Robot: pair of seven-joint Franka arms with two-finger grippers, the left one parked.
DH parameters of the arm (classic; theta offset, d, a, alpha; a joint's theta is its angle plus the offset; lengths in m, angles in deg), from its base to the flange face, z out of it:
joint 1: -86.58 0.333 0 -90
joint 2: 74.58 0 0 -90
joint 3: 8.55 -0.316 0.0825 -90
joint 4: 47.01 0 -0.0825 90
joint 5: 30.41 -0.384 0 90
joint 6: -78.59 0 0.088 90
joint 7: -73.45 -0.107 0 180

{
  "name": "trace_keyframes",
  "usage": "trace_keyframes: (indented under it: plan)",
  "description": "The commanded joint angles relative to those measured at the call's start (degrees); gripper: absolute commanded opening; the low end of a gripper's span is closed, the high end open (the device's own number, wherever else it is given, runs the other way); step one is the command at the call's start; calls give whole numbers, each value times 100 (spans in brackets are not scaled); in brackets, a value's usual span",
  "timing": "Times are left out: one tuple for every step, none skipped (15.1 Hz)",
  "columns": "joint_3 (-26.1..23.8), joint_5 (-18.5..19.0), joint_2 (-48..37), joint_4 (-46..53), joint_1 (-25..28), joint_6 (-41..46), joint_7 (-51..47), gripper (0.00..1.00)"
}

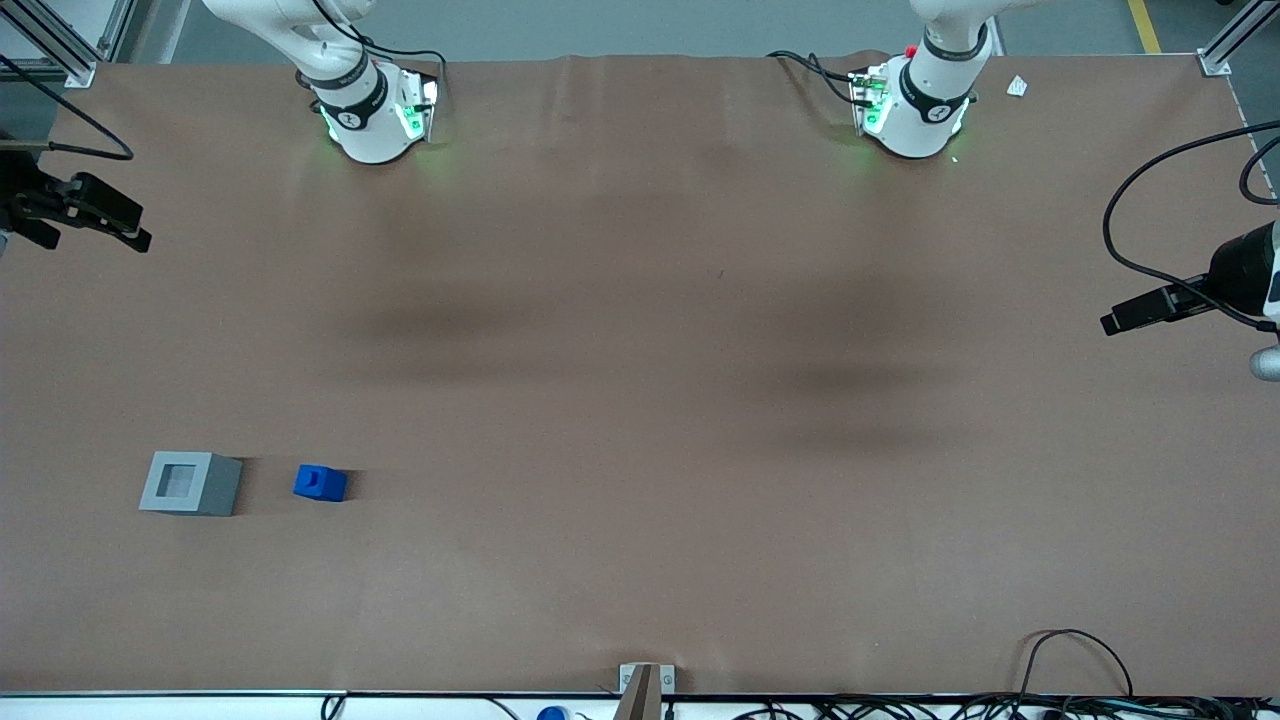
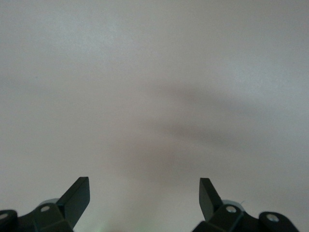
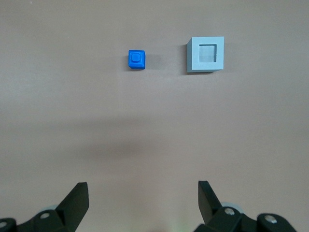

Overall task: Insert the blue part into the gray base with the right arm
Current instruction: 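Move the open right gripper over the small blue cube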

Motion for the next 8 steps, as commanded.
trace_keyframes:
  plan:
    - [-22,15,121,104,-47,-37,57,100]
    - [-31,15,130,104,-47,-47,39,100]
    - [-31,15,148,104,-47,-56,39,100]
    - [-31,15,226,113,-39,-56,30,100]
    - [-22,-3,305,139,-65,-65,22,100]
    - [-22,-29,419,252,-65,-91,22,100]
    - [-13,-38,542,375,-74,-91,56,100]
    - [-13,-55,665,411,-100,-143,83,100]
